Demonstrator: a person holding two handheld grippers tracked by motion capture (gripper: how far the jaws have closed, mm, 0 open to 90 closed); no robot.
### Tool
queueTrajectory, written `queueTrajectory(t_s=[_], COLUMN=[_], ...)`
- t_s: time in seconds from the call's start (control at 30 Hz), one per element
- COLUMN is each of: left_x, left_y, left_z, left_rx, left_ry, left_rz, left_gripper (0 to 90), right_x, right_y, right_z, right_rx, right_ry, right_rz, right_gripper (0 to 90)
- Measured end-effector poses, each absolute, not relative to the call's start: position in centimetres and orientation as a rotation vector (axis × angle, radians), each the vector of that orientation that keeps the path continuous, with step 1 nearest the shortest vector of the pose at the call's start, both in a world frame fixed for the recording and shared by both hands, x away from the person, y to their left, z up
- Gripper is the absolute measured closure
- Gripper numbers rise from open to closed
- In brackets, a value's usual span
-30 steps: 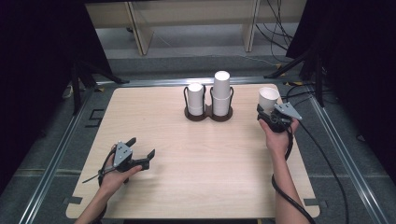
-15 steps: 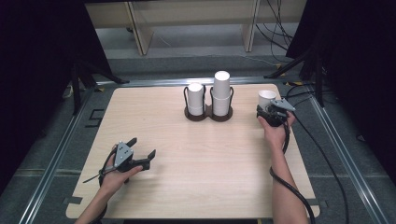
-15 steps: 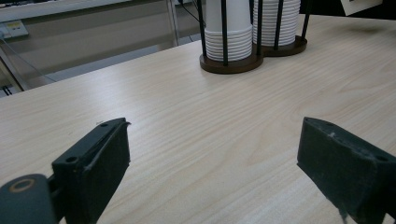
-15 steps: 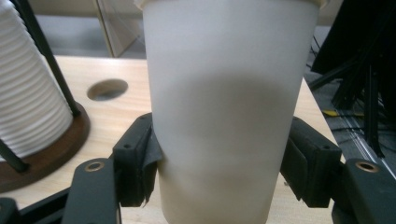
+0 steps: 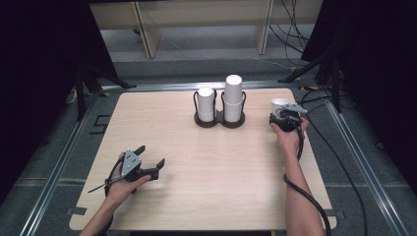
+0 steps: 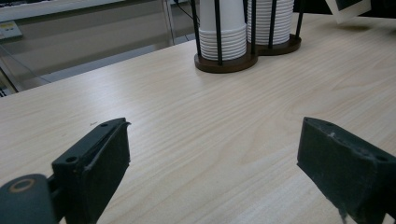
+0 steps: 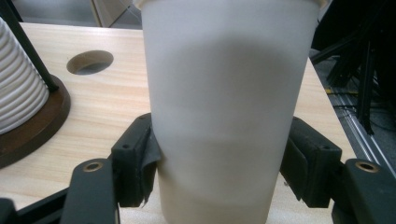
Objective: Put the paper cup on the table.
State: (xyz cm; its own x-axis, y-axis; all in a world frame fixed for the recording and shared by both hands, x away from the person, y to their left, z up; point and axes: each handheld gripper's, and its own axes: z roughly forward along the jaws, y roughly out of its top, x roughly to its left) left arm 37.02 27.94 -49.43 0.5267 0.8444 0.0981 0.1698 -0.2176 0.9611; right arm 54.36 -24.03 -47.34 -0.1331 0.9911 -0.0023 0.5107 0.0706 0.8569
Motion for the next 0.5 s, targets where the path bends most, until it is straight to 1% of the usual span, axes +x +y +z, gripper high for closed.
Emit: queueTrajectory(t_s=[0.5], left_x=[37.03], left_y=[27.84], left_z=[-49.47], left_rx=[1.707], left_ry=[0.846], left_rz=[0.792], left_gripper=[9.0], right_x=[54.44], right_y=[-23.86], right_z=[-47.77], right_rx=[1.532], right_ry=[1.72], right_rz=[0.95], right_gripper=[33.4])
